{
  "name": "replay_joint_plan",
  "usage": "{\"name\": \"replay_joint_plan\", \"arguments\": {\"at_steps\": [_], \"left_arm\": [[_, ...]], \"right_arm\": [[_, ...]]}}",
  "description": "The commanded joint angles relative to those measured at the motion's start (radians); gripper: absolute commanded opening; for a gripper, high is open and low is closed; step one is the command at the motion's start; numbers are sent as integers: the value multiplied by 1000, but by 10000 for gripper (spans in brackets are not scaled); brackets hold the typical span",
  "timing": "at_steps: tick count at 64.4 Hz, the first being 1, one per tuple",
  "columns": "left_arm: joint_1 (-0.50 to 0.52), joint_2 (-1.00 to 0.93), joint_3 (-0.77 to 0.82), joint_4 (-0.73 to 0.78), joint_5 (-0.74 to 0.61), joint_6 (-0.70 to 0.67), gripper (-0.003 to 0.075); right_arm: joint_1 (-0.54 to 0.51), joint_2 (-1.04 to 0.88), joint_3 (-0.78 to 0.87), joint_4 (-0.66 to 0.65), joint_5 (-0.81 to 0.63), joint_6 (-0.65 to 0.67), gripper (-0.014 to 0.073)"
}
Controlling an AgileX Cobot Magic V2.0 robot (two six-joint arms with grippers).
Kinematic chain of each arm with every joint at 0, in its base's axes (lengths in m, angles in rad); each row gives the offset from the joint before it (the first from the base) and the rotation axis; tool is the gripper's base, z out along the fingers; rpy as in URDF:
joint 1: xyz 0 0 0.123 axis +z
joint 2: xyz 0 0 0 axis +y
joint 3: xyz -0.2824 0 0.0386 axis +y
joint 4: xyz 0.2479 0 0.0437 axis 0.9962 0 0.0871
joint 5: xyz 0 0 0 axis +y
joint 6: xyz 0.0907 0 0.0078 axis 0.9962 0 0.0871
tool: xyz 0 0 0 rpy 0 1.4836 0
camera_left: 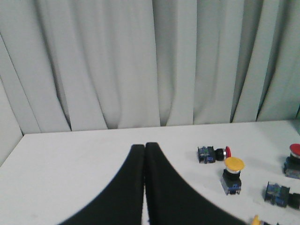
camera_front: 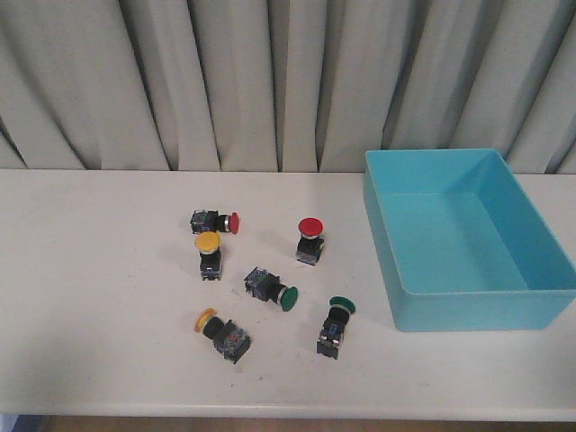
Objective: Pick red and yellow buttons and place in box
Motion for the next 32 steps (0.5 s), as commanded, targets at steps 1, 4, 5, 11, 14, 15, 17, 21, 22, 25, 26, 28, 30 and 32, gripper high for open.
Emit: {"name": "replay_joint_plan", "arguments": {"at_steps": [1, 4, 5, 11, 14, 15, 17, 21, 22, 25, 26, 28, 30, 32], "left_arm": [[2, 133, -104, -4, 17, 36, -7], [2, 186, -124, -4, 40, 43, -7], [2, 206, -127, -7, 42, 43, -7], [2, 291, -129, -8, 60, 41, -7], [2, 323, -129, -8, 71, 39, -7], [2, 331, -128, -8, 75, 39, -7], [2, 347, -128, -8, 84, 39, -7], [2, 380, -128, -8, 103, 39, -7], [2, 389, -128, -8, 106, 39, -7], [2, 405, -128, -8, 117, 39, -7], [2, 410, -128, -8, 120, 39, -7], [2, 419, -128, -8, 124, 39, -7], [2, 432, -128, -8, 125, 39, -7], [2, 443, -128, -8, 126, 39, -7]], "right_arm": [[-5, 106, -95, -8, 5, -6, -4], [-5, 150, -115, -8, 26, -6, -4], [-5, 169, -116, -8, 29, -6, -4], [-5, 252, -111, -6, 47, -6, -4], [-5, 288, -111, -1, 74, -5, -4], [-5, 297, -111, 0, 82, -5, -4], [-5, 320, -111, 0, 102, -5, -4], [-5, 354, -111, 0, 124, -5, -4], [-5, 365, -111, 0, 127, -5, -4], [-5, 391, -111, 0, 132, -5, -4], [-5, 397, -111, 0, 134, -5, -4], [-5, 409, -111, 0, 137, -5, -4], [-5, 422, -111, 0, 144, -5, -4], [-5, 431, -111, 0, 148, -5, -4]]}}
